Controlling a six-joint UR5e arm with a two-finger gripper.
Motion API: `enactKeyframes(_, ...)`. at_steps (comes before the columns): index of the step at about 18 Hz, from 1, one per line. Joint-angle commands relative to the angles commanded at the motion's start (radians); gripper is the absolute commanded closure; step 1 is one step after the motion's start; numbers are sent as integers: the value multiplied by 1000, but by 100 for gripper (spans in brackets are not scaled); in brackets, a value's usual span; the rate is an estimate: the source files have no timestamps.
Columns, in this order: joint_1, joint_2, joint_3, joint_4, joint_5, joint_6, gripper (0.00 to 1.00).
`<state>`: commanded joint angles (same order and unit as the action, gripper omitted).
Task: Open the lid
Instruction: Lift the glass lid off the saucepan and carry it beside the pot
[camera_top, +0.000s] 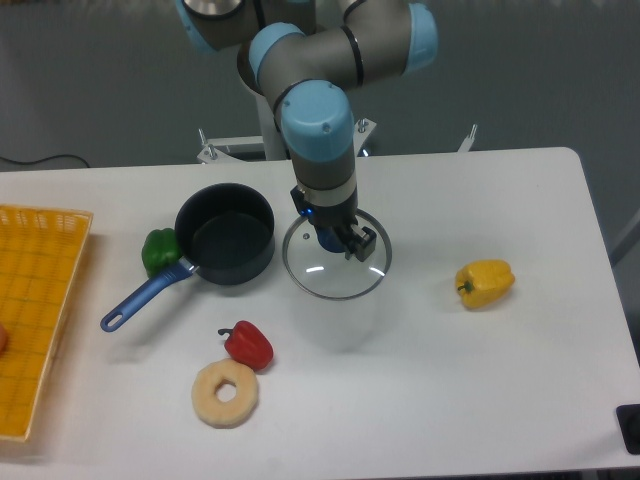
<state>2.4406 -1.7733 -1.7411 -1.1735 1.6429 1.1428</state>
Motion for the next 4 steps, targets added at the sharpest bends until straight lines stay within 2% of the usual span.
enactKeyframes(4,5,0,-8,-2,0,0,50)
